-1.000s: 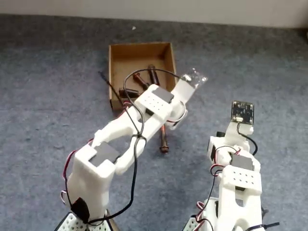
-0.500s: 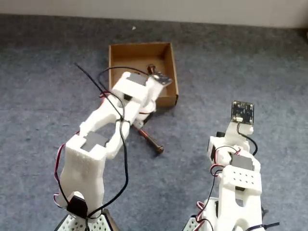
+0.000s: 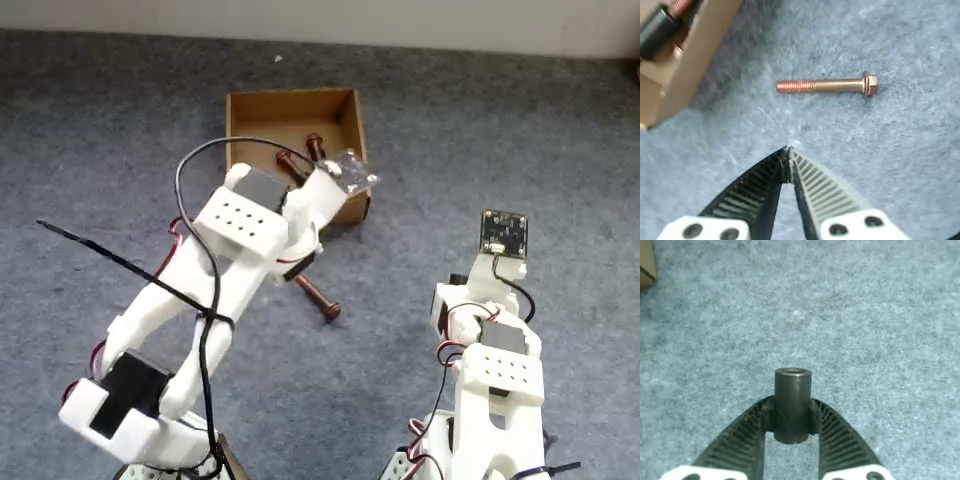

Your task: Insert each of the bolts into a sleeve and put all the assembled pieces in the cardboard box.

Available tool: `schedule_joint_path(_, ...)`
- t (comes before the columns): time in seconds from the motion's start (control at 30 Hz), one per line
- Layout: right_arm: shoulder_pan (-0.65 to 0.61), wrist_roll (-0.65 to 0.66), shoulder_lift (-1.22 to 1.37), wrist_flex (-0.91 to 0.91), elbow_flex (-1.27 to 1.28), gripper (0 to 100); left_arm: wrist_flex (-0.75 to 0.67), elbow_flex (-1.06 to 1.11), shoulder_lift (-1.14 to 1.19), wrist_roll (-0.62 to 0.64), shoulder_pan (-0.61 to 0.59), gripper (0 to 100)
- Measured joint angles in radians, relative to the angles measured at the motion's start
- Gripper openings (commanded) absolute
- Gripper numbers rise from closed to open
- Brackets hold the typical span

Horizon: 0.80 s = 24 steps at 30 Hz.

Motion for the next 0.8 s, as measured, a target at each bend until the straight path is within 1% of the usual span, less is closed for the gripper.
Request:
schedule_joint_path(0.1,0.0,0.0,0.0,0.0,0.0,0.5,-0.011,0.023,-0.02,-0.144,-0.008,22)
schedule_joint_path(0.27,0.0,0.0,0.0,0.0,0.0,0.5,-0.02,0.031,-0.006,-0.48,-0.032,22)
schedule_joint_path(0.37,0.0,0.0,0.0,0.0,0.0,0.5,-0.026,0.032,0.029,-0.624,-0.028,22)
schedule_joint_path(0.43,0.0,0.0,0.0,0.0,0.0,0.5,-0.048,0.032,0.055,-0.672,-0.021,22)
schedule_joint_path(0.5,0.0,0.0,0.0,0.0,0.0,0.5,-0.072,0.032,0.092,-0.69,-0.006,22)
schedule_joint_path(0.7,0.0,0.0,0.0,0.0,0.0,0.5,-0.196,0.032,0.222,-0.7,0.06,22)
schedule_joint_path(0.8,0.0,0.0,0.0,0.0,0.0,0.5,-0.229,0.032,0.247,-0.7,0.087,22)
